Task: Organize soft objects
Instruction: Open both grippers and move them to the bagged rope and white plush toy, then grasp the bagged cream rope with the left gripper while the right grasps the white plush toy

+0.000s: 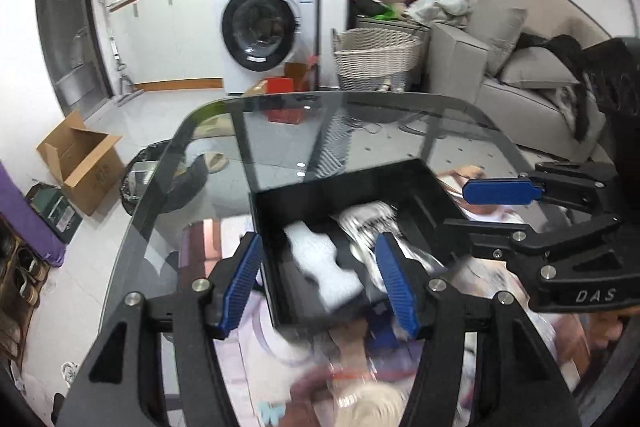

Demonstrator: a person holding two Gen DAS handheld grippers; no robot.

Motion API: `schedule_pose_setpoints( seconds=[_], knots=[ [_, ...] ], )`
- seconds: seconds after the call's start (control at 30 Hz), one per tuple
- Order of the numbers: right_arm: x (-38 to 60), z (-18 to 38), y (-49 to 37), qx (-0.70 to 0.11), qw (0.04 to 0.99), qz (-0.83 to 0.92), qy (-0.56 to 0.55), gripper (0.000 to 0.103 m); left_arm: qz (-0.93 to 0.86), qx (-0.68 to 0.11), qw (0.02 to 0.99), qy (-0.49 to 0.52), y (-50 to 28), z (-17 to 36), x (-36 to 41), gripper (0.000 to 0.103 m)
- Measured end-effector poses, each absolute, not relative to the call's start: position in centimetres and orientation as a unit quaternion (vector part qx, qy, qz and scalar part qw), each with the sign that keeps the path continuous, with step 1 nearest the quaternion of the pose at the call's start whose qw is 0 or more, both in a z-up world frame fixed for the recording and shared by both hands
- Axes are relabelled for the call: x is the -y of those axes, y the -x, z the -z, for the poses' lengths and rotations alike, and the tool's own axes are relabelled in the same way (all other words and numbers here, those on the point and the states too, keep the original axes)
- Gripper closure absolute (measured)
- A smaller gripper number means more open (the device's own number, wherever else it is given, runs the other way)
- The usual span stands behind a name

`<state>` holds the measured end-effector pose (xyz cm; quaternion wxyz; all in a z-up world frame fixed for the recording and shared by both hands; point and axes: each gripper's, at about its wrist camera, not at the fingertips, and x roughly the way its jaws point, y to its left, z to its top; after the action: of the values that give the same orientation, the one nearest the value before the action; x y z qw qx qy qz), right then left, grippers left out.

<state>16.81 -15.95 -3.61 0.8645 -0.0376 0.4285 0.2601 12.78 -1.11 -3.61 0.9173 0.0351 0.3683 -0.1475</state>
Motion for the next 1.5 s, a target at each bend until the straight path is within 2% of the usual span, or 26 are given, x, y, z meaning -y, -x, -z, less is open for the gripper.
schedule_pose_setpoints(
  seconds=[0.07,0.1,0.13,0.47,0.67,0.87,1.0,1.07,1.1,1.23,1.33,1.5],
  knots=[
    [16.4,3.3,-15.1,-0.444,0.852,-0.274,0.042,0.05,0.163,-0.381,0.909,-0.037,-11.5,3.6,0.9,0.038],
    [16.7,3.3,-14.6,-0.45,0.848,-0.279,0.041,0.05,0.169,-0.391,0.904,-0.039,-11.0,3.9,0.9,0.029],
    [17.3,3.1,-13.5,-0.453,0.844,-0.285,0.034,0.05,0.178,-0.404,0.896,-0.043,-10.2,4.3,0.8,0.025],
    [19.4,7.3,-8.3,-0.507,0.81,-0.29,0.053,0.05,0.203,-0.487,0.846,-0.072,-7.3,10.0,1.6,0.025],
    [18.3,9.2,-7.7,-0.531,0.789,-0.298,0.085,0.052,0.2,-0.502,0.835,-0.105,-6.2,12.1,2.4,0.025],
    [17.8,10.4,-7.5,-0.538,0.784,-0.29,0.114,0.052,0.191,-0.526,0.824,-0.093,-6.8,13.6,2.0,0.025],
    [17.2,10.6,-7.2,-0.529,0.787,-0.288,0.136,0.052,0.19,-0.52,0.827,-0.097,-6.5,13.6,1.9,0.041],
    [16.6,10.6,-6.9,-0.522,0.787,-0.29,0.155,0.055,0.191,-0.519,0.827,-0.097,-6.6,13.4,1.9,0.045],
    [16.4,10.7,-6.9,-0.52,0.786,-0.292,0.162,0.061,0.191,-0.518,0.828,-0.098,-6.6,13.4,1.9,0.048],
    [15.8,10.8,-6.8,-0.514,0.784,-0.299,0.178,0.065,0.194,-0.515,0.83,-0.093,-6.9,13.1,1.8,0.063],
    [16.3,10.3,-7.0,-0.51,0.788,-0.303,0.166,0.069,0.199,-0.515,0.829,-0.085,-7.0,12.8,1.6,0.067],
    [16.6,9.2,-7.0,-0.493,0.8,-0.304,0.158,0.069,0.197,-0.504,0.837,-0.08,-7.2,12.0,1.3,0.067]
  ],
)
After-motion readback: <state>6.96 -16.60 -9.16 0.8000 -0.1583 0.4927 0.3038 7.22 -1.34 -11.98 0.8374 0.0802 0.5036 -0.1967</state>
